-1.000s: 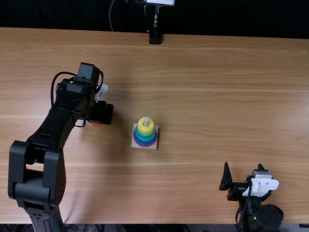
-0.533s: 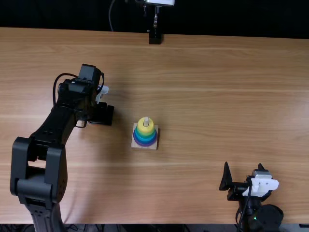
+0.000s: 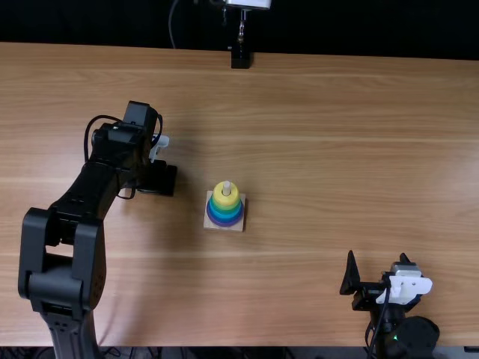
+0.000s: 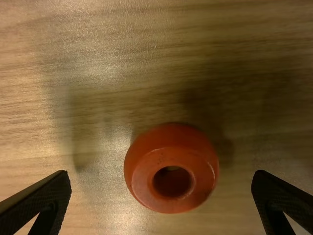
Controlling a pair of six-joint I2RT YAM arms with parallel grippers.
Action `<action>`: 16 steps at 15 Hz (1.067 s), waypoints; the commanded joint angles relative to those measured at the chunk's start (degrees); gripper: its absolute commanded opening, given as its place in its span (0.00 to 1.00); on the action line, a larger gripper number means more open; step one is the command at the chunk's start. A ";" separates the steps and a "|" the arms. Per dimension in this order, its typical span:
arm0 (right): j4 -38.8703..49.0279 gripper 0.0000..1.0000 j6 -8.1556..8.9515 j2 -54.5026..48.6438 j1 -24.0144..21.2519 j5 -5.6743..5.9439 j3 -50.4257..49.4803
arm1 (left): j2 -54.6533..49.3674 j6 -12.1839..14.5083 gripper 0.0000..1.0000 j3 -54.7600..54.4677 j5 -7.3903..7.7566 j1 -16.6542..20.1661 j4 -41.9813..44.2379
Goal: Build the Hanoi tower: stack the rings onto the peg from bottom to top in this color order: purple, dark blue, light blue, dark green, light green, yellow, orange.
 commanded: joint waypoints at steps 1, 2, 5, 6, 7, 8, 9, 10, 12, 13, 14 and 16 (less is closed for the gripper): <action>-4.16 1.00 -0.10 -0.73 -0.51 0.13 -4.42 | 0.93 0.47 0.90 1.43 0.36 0.86 0.30; -4.16 1.00 -0.10 -0.73 -0.51 0.13 -4.42 | 0.93 0.47 0.64 1.25 0.04 0.86 2.20; -4.16 1.00 -0.10 -0.73 -0.51 0.13 -4.42 | 0.76 0.47 0.11 -0.60 -0.91 0.86 5.89; -4.16 1.00 -0.10 -0.73 -0.51 0.13 -4.42 | 0.76 0.36 0.10 -0.60 -1.65 0.77 5.79; -4.16 1.00 -0.10 -0.73 -0.51 0.13 -4.42 | 0.85 0.36 0.17 -0.51 -1.54 0.86 5.58; -4.16 1.00 -0.10 -0.73 -0.51 0.13 -4.42 | 0.85 0.36 0.33 -0.42 -1.75 0.77 5.47; -4.16 1.00 -0.10 -0.73 -0.51 0.13 -4.42 | 0.85 0.26 0.58 -0.42 -1.65 0.86 5.47; -4.16 1.00 -0.10 -0.73 -0.51 0.13 -4.42 | 0.93 0.15 0.93 -0.24 -1.54 0.86 5.05; -4.27 1.00 -0.10 -0.73 -0.51 0.13 -4.42 | 0.93 -0.38 1.00 -0.16 -1.12 1.21 4.42; -4.16 1.00 -0.10 -0.73 -0.51 0.13 -4.42 | 0.93 -0.38 1.00 -0.16 -1.12 1.30 4.10; -4.27 1.00 -0.10 -0.73 -0.51 0.13 -4.42 | 0.93 -0.38 1.00 -0.16 -1.12 1.30 3.89; -4.16 1.00 -0.10 -0.73 -0.51 0.13 -4.42 | 0.93 -0.17 1.00 -0.33 -1.22 1.30 3.89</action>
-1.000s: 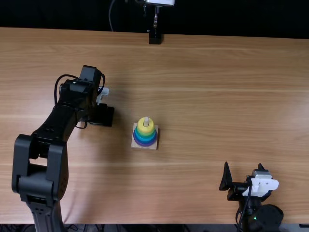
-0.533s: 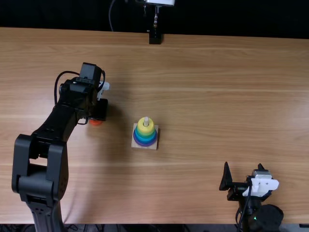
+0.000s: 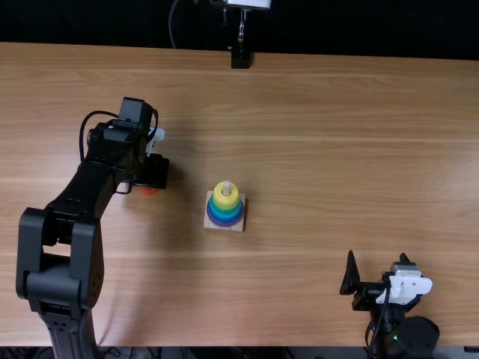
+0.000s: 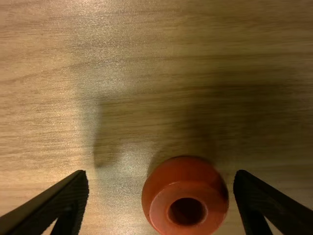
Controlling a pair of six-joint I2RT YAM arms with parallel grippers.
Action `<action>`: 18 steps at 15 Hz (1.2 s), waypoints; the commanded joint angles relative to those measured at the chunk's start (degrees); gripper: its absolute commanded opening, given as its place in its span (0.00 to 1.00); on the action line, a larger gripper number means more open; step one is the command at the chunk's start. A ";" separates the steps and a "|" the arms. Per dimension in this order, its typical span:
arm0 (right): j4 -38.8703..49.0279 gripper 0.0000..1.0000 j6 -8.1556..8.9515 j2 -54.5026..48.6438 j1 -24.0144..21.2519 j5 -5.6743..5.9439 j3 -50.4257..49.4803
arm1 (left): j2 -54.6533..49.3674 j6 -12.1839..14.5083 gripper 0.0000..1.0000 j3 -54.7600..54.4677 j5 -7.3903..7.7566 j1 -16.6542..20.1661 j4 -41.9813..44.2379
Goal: Build the Hanoi tower: stack the rings onto the peg from bottom to top in this color order: purple, dark blue, light blue, dark green, light green, yellow, orange.
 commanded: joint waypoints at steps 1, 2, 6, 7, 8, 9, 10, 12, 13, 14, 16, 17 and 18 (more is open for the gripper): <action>-4.25 1.00 -0.10 -0.73 -0.51 0.13 -4.42 | 0.91 0.07 1.00 -0.40 0.30 0.56 -0.11; -4.14 1.00 -0.10 -0.73 -0.51 0.13 -4.42 | 0.91 0.07 1.00 -0.57 0.19 0.56 -0.22; -4.14 1.00 -0.10 -0.73 -0.51 0.13 -4.42 | 0.65 0.18 1.00 -0.57 0.19 0.47 -2.96; -4.14 1.00 -0.10 -0.73 -0.51 0.13 -4.42 | 0.65 0.28 1.00 -0.57 0.19 0.47 -2.96; -4.14 1.00 -0.10 -0.73 -0.51 0.13 -4.42 | 0.65 0.28 1.00 -0.57 0.19 0.47 -3.06; -4.14 1.00 -0.10 -0.73 -0.51 0.13 -4.42 | 0.65 0.39 1.00 -0.57 0.19 0.47 -3.06; -4.14 1.00 -0.10 -0.73 -0.51 0.13 -4.42 | 0.56 0.39 1.00 -0.57 0.19 0.47 -3.06; -4.14 1.00 -0.10 -0.73 -0.51 0.13 -4.42 | 0.38 0.49 0.39 -0.57 -0.55 0.47 -3.06; -4.14 1.00 -0.10 -0.73 -0.51 0.13 -4.42 | 0.30 0.49 0.15 -0.57 -0.65 0.38 -2.96; -4.25 1.00 -0.10 -0.73 -0.51 0.13 -4.42 | 0.30 0.49 0.13 -0.57 -0.76 0.38 -3.06; -4.25 1.00 -0.10 -0.73 -0.51 0.13 -4.42 | 0.30 0.49 0.12 -0.57 -0.76 0.38 -3.06; -4.14 1.00 -0.10 -0.73 -0.51 0.13 -4.42 | 0.30 0.49 0.11 -0.57 -0.86 0.38 -3.06; -4.14 1.00 -0.10 -0.73 -0.51 0.13 -4.42 | 0.30 0.49 0.09 -0.57 -0.86 0.38 -3.17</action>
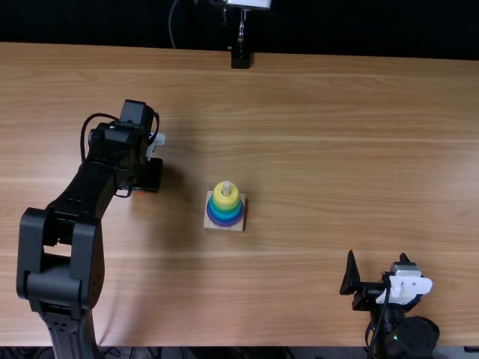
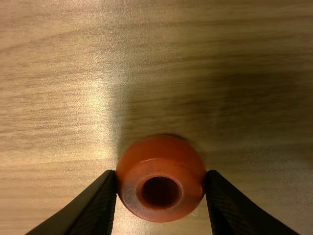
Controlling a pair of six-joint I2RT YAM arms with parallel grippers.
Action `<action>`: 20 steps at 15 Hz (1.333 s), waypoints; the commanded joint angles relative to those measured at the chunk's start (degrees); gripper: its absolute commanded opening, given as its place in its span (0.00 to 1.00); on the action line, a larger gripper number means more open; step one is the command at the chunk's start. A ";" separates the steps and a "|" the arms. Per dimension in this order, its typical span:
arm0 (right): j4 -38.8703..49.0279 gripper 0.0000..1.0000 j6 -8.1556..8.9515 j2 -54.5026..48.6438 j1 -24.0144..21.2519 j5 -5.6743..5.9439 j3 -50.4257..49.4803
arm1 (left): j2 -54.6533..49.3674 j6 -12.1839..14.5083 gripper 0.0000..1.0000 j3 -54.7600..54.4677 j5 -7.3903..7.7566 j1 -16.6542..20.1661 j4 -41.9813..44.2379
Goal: Build the Hanoi tower: stack the rings onto the peg from bottom to top in this color order: purple, dark blue, light blue, dark green, light green, yellow, orange.
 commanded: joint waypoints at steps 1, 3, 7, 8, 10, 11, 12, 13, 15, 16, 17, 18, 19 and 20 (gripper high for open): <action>-4.25 1.00 -0.08 -0.73 -0.51 0.13 -4.42 | 0.21 0.26 0.02 -0.57 -0.53 0.29 -0.49; -4.14 1.00 -0.08 -0.73 -0.51 0.13 -4.42 | 0.21 0.26 0.00 -0.49 -1.48 0.12 -1.55; -4.25 1.00 -0.08 -0.73 -0.51 0.13 -4.42 | -1.37 0.15 0.00 1.18 -3.59 -0.15 -4.71; -4.25 1.00 -0.08 -0.73 -0.51 0.13 -4.42 | -2.87 -0.17 0.00 2.59 -3.59 -0.15 -5.87; -4.25 1.00 -0.08 -0.73 -0.51 0.13 -4.42 | -5.06 -0.27 0.00 5.32 -3.59 -0.23 -9.03; -4.25 1.00 -0.08 -0.73 -0.51 0.13 -4.42 | -6.65 -0.48 0.00 6.28 -3.59 -1.02 -10.41; -4.14 1.00 -0.08 -0.73 -0.51 0.13 -4.42 | -8.84 -0.69 0.00 6.99 -3.59 -1.90 -12.09; -4.14 1.00 -0.08 -0.73 -0.51 0.13 -4.42 | -10.43 -1.12 0.00 8.04 -3.48 -2.26 -13.46; -4.25 1.00 -0.08 -0.73 -0.51 0.13 -4.42 | -12.10 -4.70 0.00 10.15 -2.96 -2.43 -19.58; -4.25 1.00 -0.08 -0.73 -0.51 0.13 -4.42 | -12.62 -6.81 0.00 12.17 -2.75 -3.13 -22.43; -4.14 1.00 -0.08 -0.73 -0.51 0.13 -4.42 | -12.71 -7.55 0.00 14.10 -2.64 -4.01 -24.22; -4.25 1.00 -0.08 -0.73 -0.51 0.13 -4.42 | -12.71 -7.65 0.00 15.69 -2.53 -5.07 -25.59; -4.14 1.00 -0.08 -0.73 -0.51 0.13 -4.42 | -12.89 -8.39 0.00 17.80 -2.53 -6.74 -26.86; -4.14 1.00 -0.08 -0.73 -0.51 0.13 -4.42 | -13.06 -10.29 0.00 19.82 -2.22 -8.67 -27.91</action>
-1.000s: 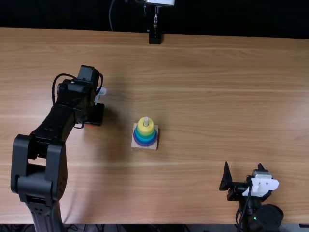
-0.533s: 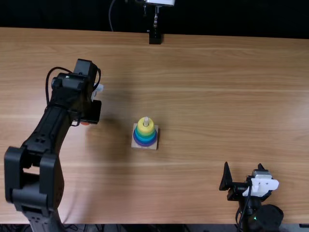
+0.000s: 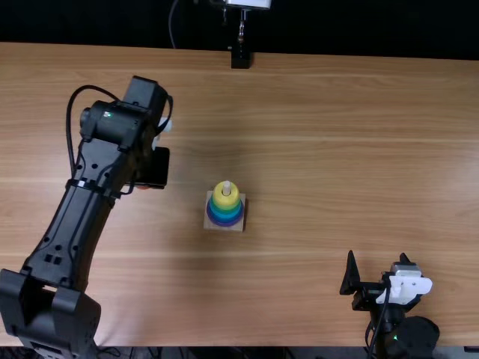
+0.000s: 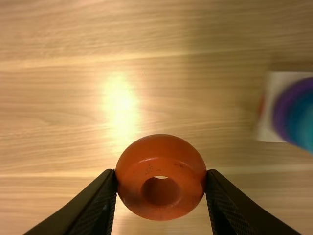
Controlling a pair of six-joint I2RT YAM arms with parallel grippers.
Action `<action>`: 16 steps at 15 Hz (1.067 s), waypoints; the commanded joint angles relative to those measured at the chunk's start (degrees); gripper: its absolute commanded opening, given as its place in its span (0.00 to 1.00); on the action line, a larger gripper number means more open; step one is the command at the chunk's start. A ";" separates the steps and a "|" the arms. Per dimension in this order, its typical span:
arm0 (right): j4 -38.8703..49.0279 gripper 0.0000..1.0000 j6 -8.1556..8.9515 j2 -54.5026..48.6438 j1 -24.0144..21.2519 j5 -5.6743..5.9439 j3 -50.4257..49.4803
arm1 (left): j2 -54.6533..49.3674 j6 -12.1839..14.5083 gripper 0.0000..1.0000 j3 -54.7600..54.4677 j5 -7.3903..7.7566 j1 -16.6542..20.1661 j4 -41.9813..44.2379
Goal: Build the Hanoi tower: stack the rings onto the peg from bottom to top in this color order: purple, dark blue, light blue, dark green, light green, yellow, orange.
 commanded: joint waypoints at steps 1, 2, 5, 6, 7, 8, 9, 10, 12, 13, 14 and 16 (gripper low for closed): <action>-4.25 1.00 -0.08 -0.73 -0.48 0.11 -4.42 | -1.28 -4.56 0.00 3.39 0.86 -2.49 -0.59; -4.14 1.00 -0.08 -0.73 -0.48 0.11 -4.42 | -1.28 -6.25 0.00 4.88 0.86 -4.25 -0.70; -4.14 1.00 -0.08 -0.73 -0.48 0.11 -4.42 | -0.84 -10.89 0.00 9.63 0.96 -8.91 -0.81; -4.25 1.00 -0.08 -0.73 -0.48 0.11 -4.42 | -0.75 -11.95 0.00 10.59 0.86 -10.31 -0.81; -4.14 1.00 -0.08 -0.73 -0.48 0.11 -4.42 | -0.67 -12.47 0.00 11.21 0.86 -11.11 -1.33; -4.25 1.00 -0.08 -0.73 -0.48 0.11 -4.42 | -0.58 -12.47 0.00 11.30 0.96 -11.90 -1.86; -4.14 1.00 -0.08 -0.73 -0.48 0.11 -4.42 | -0.58 -12.58 0.00 11.39 0.96 -12.69 -1.97; -4.14 1.00 -0.08 -0.73 -0.48 0.11 -4.42 | -0.49 -12.58 0.00 11.65 0.96 -13.39 -1.97; -4.14 1.00 -0.08 -0.73 -0.48 0.11 -4.42 | 0.30 -14.37 0.00 13.06 0.86 -14.62 -1.97; -4.14 1.00 -0.08 -0.73 -0.48 0.11 -4.42 | 0.48 -15.43 0.00 13.32 0.86 -15.32 -1.97; -4.25 1.00 -0.08 -0.73 -0.48 0.11 -4.42 | 0.92 -15.74 0.00 13.41 0.96 -15.94 -1.97; -4.14 1.00 -0.08 -0.73 -0.48 0.11 -4.42 | 1.79 -15.85 0.00 14.81 0.86 -17.08 -1.97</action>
